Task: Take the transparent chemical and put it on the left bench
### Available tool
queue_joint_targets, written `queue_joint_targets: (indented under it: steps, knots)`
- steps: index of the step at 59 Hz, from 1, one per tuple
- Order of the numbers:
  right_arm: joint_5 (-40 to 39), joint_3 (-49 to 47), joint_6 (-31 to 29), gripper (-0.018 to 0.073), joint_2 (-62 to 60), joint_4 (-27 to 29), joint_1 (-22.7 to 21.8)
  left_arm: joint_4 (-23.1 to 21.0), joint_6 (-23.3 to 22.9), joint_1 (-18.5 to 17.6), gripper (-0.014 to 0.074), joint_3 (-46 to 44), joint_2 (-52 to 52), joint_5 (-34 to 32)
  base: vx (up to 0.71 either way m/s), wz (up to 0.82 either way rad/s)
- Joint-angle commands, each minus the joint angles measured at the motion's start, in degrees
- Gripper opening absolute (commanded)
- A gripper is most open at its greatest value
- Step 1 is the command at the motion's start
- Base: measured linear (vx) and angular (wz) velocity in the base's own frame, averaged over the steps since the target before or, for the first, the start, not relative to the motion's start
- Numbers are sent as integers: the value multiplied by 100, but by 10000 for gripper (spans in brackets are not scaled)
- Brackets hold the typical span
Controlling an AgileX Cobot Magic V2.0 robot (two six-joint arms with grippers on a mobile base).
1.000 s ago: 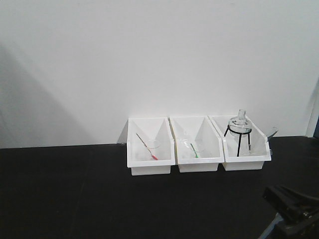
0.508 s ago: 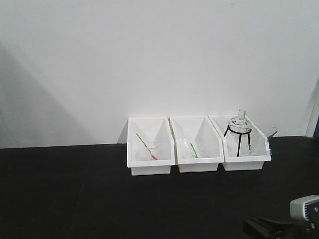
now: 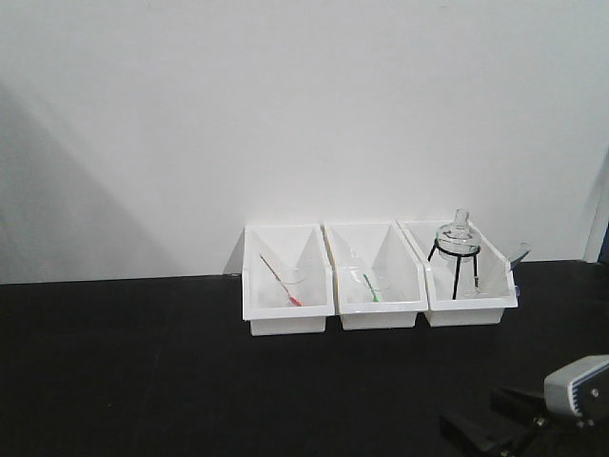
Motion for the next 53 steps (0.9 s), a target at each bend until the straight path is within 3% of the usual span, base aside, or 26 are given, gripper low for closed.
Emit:
queue_joint_targets:
  steps: [1,6,17,33,53]
  knots:
    - [-106,-379,58,452,-471,169,-19,-4,-45,-10,-3,93,-110,-449,0,0]
    - [372,-529,428,352,-860,155,-19,-4,-45,-10,-3,93,-110,-449,0,0]
    - [1361,-524,1263,-15,-1875,-305,-12,-4,-45,-10,-3,93,-110,-449,0,0]
    - [1568,-524,1377,-8,-2917,-1353,-12,-4,-45,-10,-3,93,-110,-449,0,0]
    - [1568,-524,1377,-8,-3171,-1385,-12,-4,-45,-10,-3,93,-110,-449,0,0]
